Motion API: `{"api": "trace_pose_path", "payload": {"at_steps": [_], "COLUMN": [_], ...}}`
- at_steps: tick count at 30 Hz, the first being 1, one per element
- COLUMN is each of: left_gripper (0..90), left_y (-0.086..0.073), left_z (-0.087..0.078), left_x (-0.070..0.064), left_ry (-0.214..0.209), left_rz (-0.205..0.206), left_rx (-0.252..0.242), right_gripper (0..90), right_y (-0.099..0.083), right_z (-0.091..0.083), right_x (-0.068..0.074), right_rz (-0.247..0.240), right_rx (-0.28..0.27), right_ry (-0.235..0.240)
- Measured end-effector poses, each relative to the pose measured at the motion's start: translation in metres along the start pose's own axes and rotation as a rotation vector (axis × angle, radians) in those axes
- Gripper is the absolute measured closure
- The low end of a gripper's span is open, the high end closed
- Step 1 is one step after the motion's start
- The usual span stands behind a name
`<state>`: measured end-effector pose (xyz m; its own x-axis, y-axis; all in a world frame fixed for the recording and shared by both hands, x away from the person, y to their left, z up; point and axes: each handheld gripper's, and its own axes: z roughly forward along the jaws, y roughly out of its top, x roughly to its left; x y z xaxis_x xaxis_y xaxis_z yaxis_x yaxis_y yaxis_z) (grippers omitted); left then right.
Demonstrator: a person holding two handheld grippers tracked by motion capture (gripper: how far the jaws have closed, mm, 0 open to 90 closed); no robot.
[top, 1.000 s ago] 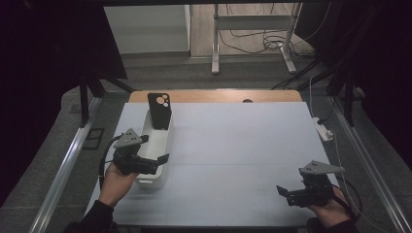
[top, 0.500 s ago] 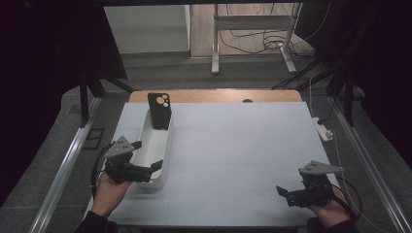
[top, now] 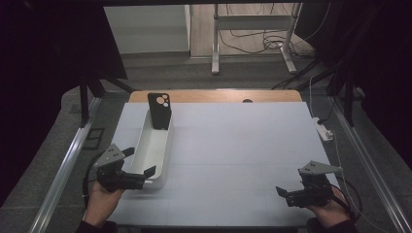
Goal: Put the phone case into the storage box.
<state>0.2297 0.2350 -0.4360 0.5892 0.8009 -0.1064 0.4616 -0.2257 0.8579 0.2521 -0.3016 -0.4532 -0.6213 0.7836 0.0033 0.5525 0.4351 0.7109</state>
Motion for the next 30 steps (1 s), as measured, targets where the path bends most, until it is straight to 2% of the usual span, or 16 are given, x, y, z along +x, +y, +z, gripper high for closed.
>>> {"api": "trace_pose_path", "payload": {"at_steps": [13, 30], "left_gripper": [0.0, 0.0], "left_y": [-0.014, -0.029], "left_z": [-0.014, -0.027], "left_x": [-0.003, -0.006], "left_ry": [0.025, 0.035], "left_rz": [-0.010, -0.018], "left_rx": [0.001, 0.015], "right_gripper": [0.0, 0.0], "right_y": [0.000, 0.000], "right_z": [0.000, 0.000], "right_x": [0.000, 0.001], "right_rz": [-0.004, -0.006], "right_rx": [0.004, 0.007], "right_ry": [0.000, 0.001]}}
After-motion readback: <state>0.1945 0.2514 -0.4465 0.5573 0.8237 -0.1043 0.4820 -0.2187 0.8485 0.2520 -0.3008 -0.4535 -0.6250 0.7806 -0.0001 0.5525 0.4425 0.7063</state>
